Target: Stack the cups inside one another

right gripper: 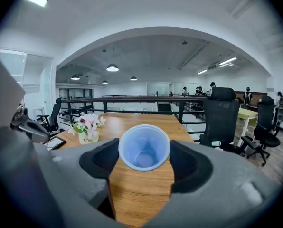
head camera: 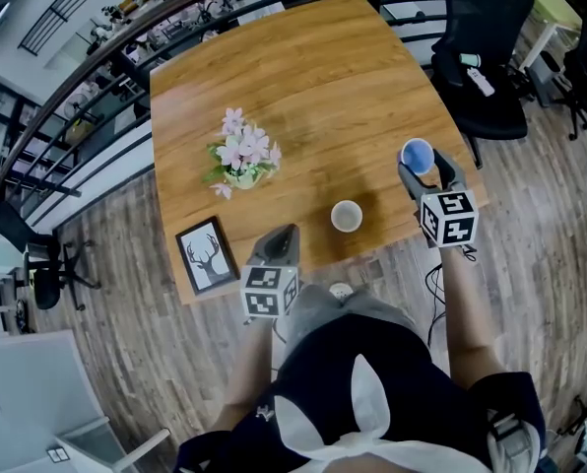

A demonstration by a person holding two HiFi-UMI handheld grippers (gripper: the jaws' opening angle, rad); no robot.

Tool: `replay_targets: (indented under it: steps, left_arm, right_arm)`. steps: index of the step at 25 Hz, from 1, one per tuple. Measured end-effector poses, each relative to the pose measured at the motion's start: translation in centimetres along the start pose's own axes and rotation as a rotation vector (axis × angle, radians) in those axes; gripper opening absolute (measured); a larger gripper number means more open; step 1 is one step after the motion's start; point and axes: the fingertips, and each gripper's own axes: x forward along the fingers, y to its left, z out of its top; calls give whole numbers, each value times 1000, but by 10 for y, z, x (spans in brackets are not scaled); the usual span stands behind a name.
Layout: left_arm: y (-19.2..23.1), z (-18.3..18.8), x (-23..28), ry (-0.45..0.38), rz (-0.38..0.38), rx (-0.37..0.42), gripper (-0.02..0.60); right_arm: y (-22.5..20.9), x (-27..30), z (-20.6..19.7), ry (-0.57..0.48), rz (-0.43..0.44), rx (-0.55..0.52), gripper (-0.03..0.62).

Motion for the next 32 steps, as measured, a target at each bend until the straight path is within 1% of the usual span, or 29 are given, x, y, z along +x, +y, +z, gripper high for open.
replay_targets:
  steps: [9, 22, 32]
  left_arm:
    - [-4, -4, -3, 7, -2, 3, 17]
    - [-9, -9, -4, 11, -7, -1, 17]
    - [-14, -14, -2, 19, -9, -4, 17]
  right_arm:
    - [16, -8, 0, -2, 36, -9, 328]
    - [67, -13, 1, -11, 143, -15, 328]
    - [104, -16, -6, -3, 235, -19, 328]
